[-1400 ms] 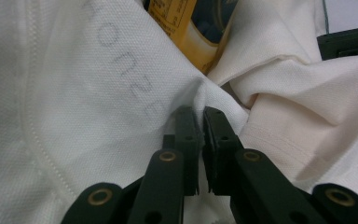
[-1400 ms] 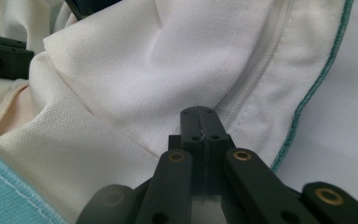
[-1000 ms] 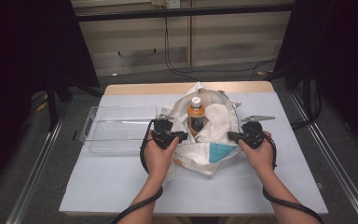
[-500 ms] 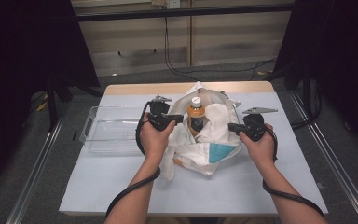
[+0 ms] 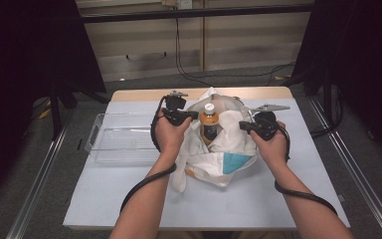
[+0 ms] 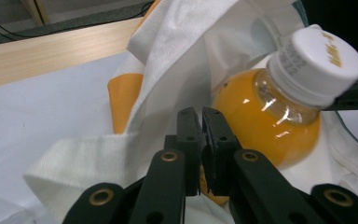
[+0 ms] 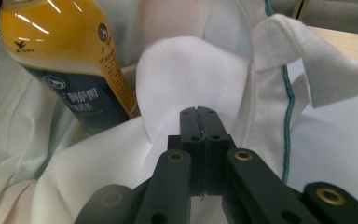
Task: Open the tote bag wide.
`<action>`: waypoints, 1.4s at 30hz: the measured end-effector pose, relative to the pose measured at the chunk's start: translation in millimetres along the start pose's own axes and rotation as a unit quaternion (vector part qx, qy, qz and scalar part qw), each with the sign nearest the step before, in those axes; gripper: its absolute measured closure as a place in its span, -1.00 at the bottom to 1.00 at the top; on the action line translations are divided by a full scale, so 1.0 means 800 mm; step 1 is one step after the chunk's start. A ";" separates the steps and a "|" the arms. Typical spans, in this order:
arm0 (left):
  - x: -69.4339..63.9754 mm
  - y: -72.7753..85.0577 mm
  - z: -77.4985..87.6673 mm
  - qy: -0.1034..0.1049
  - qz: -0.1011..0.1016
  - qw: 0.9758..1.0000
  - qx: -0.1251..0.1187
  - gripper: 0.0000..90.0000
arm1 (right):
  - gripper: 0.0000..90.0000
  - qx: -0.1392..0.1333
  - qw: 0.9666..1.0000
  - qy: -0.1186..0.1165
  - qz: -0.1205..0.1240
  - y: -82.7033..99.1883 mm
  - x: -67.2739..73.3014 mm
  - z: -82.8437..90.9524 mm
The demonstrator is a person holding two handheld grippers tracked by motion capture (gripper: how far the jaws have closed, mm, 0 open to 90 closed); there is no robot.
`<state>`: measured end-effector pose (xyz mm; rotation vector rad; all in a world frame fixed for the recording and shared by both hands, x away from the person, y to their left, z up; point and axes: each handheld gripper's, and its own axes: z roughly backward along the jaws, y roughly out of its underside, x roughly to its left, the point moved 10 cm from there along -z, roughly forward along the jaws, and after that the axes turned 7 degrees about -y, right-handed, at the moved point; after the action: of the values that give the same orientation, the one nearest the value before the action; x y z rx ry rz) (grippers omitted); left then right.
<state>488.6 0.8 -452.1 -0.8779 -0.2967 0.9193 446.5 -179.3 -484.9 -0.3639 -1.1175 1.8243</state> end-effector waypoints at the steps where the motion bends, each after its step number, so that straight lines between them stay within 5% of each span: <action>1: 0.001 -0.001 -0.004 0.001 0.001 1.000 0.000 0.91 | 1.00 0.001 1.000 -0.001 0.002 -0.002 -0.001 -0.002; 19: 0.024 0.006 -0.049 -0.022 0.033 0.999 0.033 1.00 | 1.00 0.007 1.000 -0.007 0.006 -0.018 -0.011 -0.029; 42: 0.029 0.030 -0.082 -0.027 0.037 0.997 0.064 1.00 | 1.00 0.024 1.000 0.001 -0.003 -0.001 -0.019 -0.052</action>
<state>526.2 -8.2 -514.6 -0.7511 -0.2510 1.0216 482.1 -169.6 -509.8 -0.3343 -1.0698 1.8428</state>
